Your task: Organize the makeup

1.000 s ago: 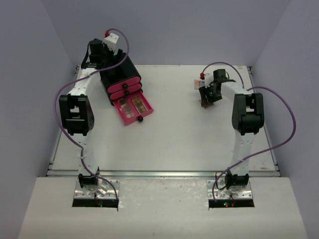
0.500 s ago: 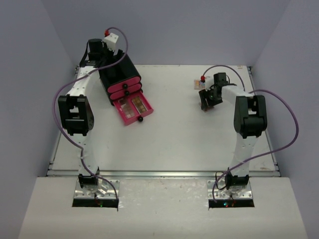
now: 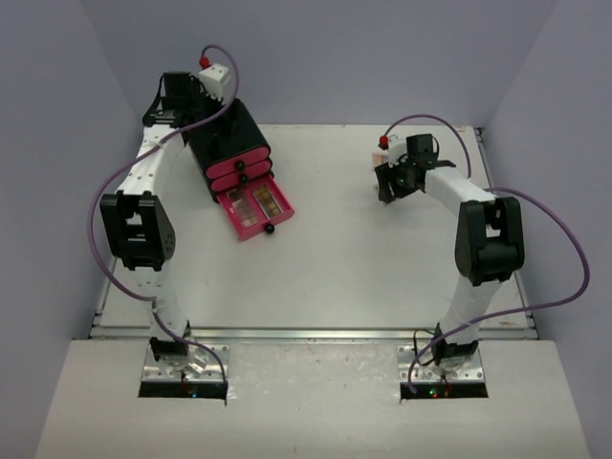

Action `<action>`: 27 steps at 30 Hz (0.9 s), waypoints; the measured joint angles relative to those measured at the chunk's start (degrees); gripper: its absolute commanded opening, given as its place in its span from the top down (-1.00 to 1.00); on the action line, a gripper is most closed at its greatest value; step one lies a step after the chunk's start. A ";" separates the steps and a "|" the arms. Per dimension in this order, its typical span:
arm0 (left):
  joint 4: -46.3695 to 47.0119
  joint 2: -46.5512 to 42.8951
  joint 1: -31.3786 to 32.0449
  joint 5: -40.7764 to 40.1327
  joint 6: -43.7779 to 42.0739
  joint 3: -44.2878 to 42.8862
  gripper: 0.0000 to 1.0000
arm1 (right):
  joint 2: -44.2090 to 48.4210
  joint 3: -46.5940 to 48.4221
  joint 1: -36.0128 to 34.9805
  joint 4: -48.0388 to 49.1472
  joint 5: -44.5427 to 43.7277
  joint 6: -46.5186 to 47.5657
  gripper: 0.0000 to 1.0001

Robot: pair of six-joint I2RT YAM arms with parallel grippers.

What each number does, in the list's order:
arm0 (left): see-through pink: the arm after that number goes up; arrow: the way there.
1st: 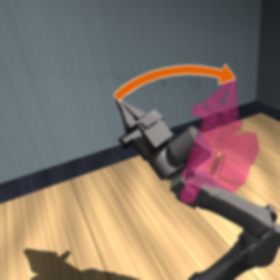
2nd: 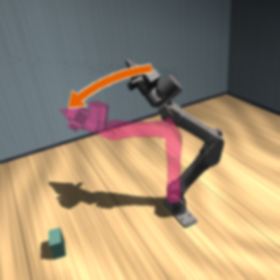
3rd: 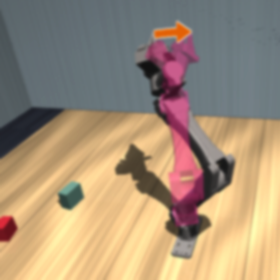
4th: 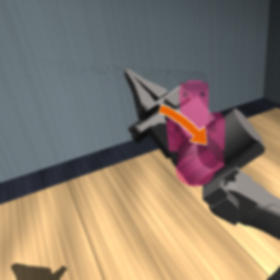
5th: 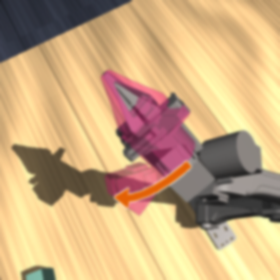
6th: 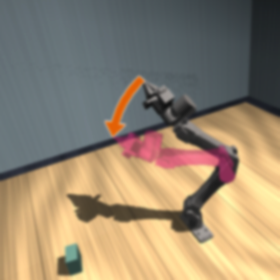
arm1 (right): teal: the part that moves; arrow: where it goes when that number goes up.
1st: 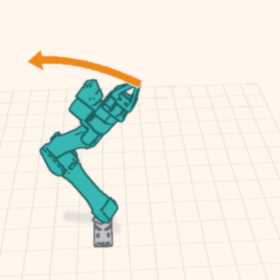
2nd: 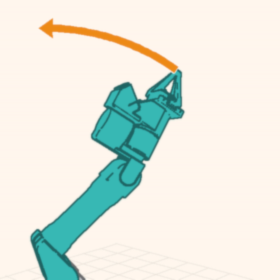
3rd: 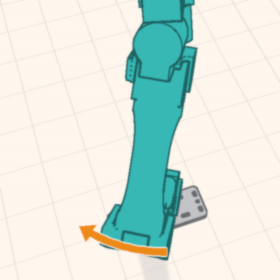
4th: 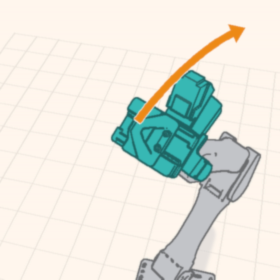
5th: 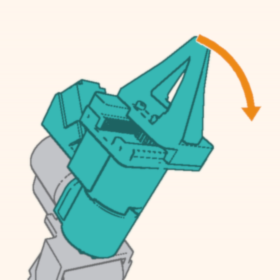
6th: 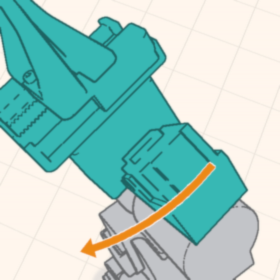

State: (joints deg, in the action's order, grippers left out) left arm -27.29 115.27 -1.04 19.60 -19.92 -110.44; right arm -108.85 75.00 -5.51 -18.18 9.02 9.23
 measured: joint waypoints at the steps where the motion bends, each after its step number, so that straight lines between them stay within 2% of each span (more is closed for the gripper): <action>1: -0.20 -0.88 0.00 0.95 0.36 0.11 -0.92 | 0.22 0.00 -0.27 0.13 0.01 0.00 0.62; 7: -1.00 -6.00 0.00 5.11 1.18 0.36 -0.92 | 1.85 -0.31 -2.31 0.18 0.26 -0.16 0.62; 16: -0.78 -7.70 0.20 2.91 0.46 3.38 -0.93 | 2.84 2.76 -10.03 -1.58 -0.94 -2.10 0.61; 27: 0.47 -6.58 0.20 -4.08 -0.85 3.68 -0.93 | 1.30 13.73 -25.08 -0.36 -0.92 -17.12 0.60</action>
State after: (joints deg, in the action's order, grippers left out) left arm -26.82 108.69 -0.84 15.52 -20.77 -106.76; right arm -107.55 88.73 -30.59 -18.54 8.09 -7.88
